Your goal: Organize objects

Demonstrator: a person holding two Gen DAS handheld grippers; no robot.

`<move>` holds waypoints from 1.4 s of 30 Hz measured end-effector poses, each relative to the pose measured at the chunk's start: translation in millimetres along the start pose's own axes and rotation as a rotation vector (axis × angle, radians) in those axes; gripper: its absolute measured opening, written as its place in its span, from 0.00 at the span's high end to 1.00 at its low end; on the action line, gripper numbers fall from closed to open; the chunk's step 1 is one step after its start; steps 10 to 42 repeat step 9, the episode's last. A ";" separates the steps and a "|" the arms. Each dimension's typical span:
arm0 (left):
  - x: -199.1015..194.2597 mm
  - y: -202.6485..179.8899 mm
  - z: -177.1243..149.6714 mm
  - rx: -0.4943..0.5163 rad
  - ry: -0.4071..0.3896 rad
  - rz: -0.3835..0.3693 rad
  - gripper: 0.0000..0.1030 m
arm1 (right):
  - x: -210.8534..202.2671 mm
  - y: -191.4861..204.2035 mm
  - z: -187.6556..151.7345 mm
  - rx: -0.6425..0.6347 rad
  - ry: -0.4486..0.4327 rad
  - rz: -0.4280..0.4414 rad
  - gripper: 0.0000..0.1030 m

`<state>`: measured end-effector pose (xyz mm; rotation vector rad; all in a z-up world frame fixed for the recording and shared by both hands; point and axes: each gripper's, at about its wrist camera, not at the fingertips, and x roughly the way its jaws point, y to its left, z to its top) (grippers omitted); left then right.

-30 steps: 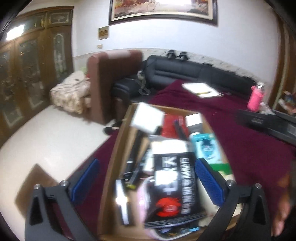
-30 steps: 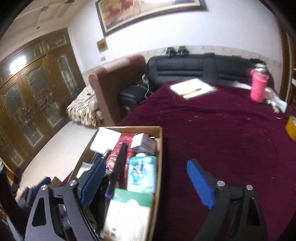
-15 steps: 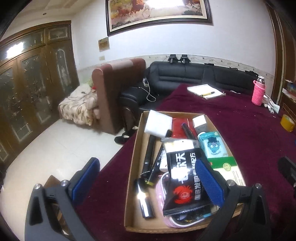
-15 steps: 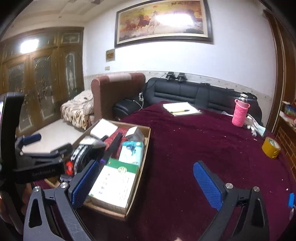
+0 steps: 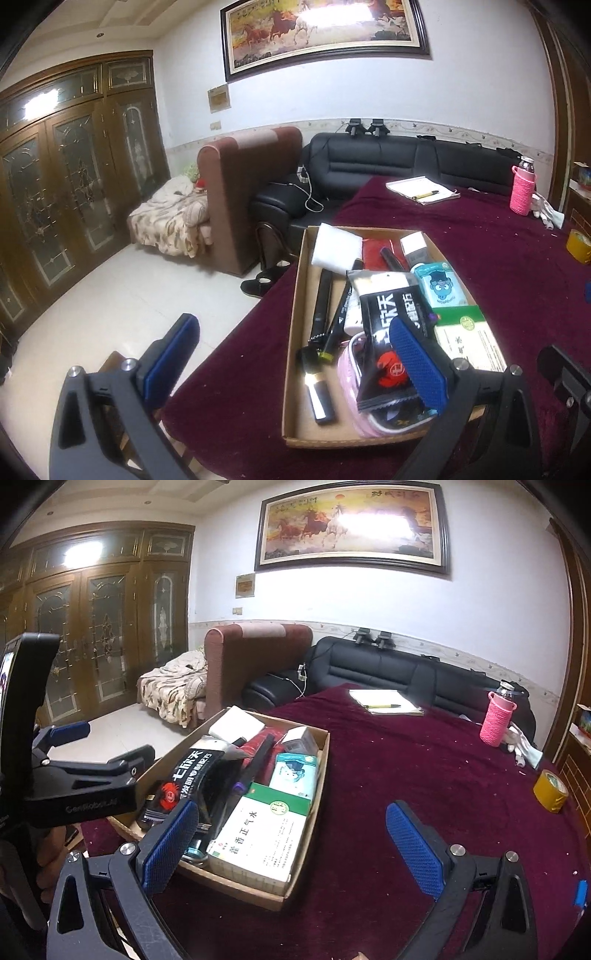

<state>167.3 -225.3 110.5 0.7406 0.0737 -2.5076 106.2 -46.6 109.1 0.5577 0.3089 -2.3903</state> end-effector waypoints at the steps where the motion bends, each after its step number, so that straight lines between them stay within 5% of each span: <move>1: 0.0 2.1 -1.5 -0.001 0.007 -0.019 0.00 | 0.1 0.0 -0.2 0.006 -0.001 0.004 0.00; 42: -0.5 3.3 -8.1 0.011 0.020 -0.002 0.00 | 3.2 2.6 -1.6 0.019 0.013 0.027 0.00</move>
